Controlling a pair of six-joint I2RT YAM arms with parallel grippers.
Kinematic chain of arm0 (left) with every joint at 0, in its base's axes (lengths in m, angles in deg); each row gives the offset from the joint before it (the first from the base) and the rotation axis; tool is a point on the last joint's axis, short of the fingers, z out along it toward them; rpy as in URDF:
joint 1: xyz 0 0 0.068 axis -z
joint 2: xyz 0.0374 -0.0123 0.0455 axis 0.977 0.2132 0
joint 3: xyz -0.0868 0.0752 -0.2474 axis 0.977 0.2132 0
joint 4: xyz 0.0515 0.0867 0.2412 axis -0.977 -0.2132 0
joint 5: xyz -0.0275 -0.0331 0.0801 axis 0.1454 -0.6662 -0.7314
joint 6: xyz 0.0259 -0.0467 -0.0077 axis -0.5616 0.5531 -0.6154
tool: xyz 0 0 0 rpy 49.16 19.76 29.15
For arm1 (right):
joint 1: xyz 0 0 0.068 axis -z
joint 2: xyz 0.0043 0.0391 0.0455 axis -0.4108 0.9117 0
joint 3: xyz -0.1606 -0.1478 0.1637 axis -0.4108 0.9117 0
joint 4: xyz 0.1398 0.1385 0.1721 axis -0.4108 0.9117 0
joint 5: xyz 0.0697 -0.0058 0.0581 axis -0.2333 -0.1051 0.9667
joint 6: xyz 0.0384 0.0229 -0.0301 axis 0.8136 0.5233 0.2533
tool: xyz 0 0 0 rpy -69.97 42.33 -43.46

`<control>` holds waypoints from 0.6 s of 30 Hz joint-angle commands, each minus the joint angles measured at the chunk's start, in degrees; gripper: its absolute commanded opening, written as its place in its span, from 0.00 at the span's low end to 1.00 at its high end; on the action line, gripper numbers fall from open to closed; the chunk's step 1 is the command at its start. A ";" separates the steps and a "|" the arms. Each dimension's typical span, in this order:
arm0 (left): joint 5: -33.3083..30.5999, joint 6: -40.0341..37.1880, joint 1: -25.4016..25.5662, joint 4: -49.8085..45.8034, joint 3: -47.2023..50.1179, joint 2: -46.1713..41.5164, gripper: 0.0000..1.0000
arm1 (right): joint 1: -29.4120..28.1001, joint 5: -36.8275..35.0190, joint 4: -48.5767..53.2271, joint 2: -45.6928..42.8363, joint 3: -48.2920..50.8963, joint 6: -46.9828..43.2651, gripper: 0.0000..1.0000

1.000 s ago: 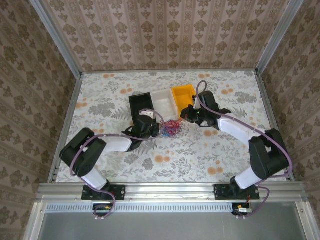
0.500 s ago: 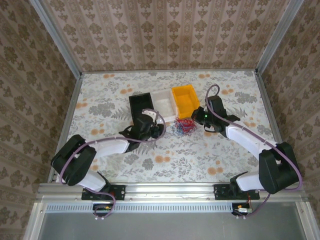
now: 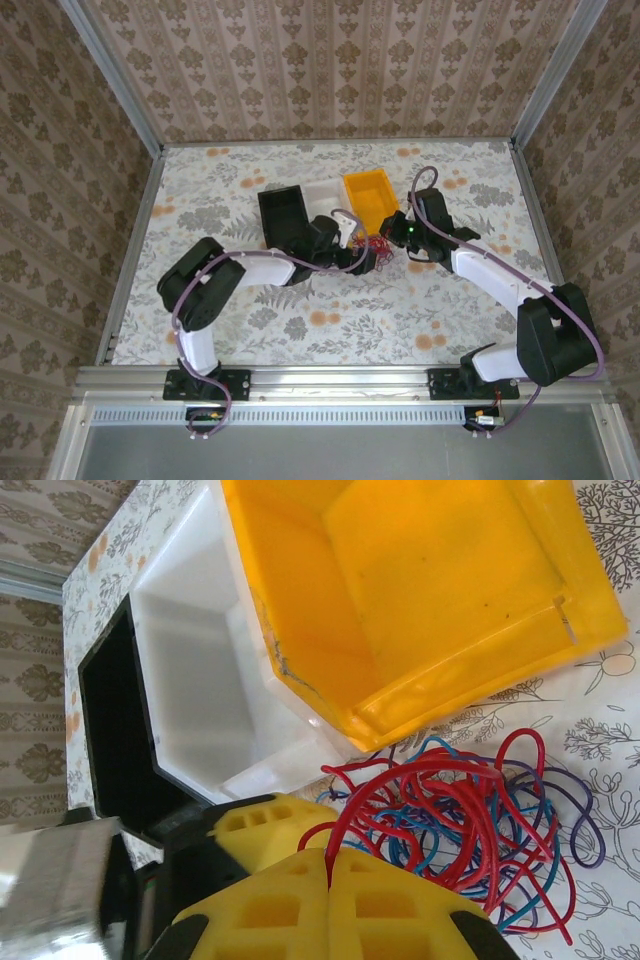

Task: Untangle the cables

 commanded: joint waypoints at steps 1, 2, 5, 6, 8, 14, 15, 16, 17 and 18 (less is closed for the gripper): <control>0.51 0.94 0.48 3.37 -2.79 2.38 0.89 | 0.30 1.67 0.08 -0.43 -1.31 -0.75 0.00; -0.59 0.57 0.77 2.93 -3.56 3.14 0.89 | 0.43 1.97 -0.01 -0.49 -1.35 -0.84 0.00; -3.47 0.64 1.29 1.74 -5.87 5.44 0.85 | 0.42 2.43 0.15 -0.52 -1.19 -0.74 0.00; -3.95 1.10 1.32 1.39 -6.47 6.21 0.80 | 0.43 2.52 0.18 -0.52 -1.21 -0.60 0.00; -4.84 1.87 1.36 1.22 -7.34 7.75 0.64 | 0.52 2.69 0.06 -0.60 -1.12 -0.45 0.00; -9.95 4.76 1.07 2.46 -5.42 7.63 0.02 | 1.20 2.02 0.65 -1.78 -1.13 0.19 0.00; -10.73 5.11 0.82 2.49 -4.82 7.03 0.00 | 1.52 1.75 0.96 -2.09 -1.21 0.25 0.00; -11.17 5.31 0.46 2.19 -4.22 6.10 0.00 | 1.84 1.21 1.39 -2.47 -1.21 0.25 0.00; -11.59 5.21 0.32 1.95 -3.63 5.01 0.00 | 2.23 0.46 2.06 -2.84 -1.21 0.47 0.00; -12.08 4.79 0.18 1.61 -2.76 3.54 0.00 | 2.81 -0.68 2.74 -3.50 -1.06 0.79 0.00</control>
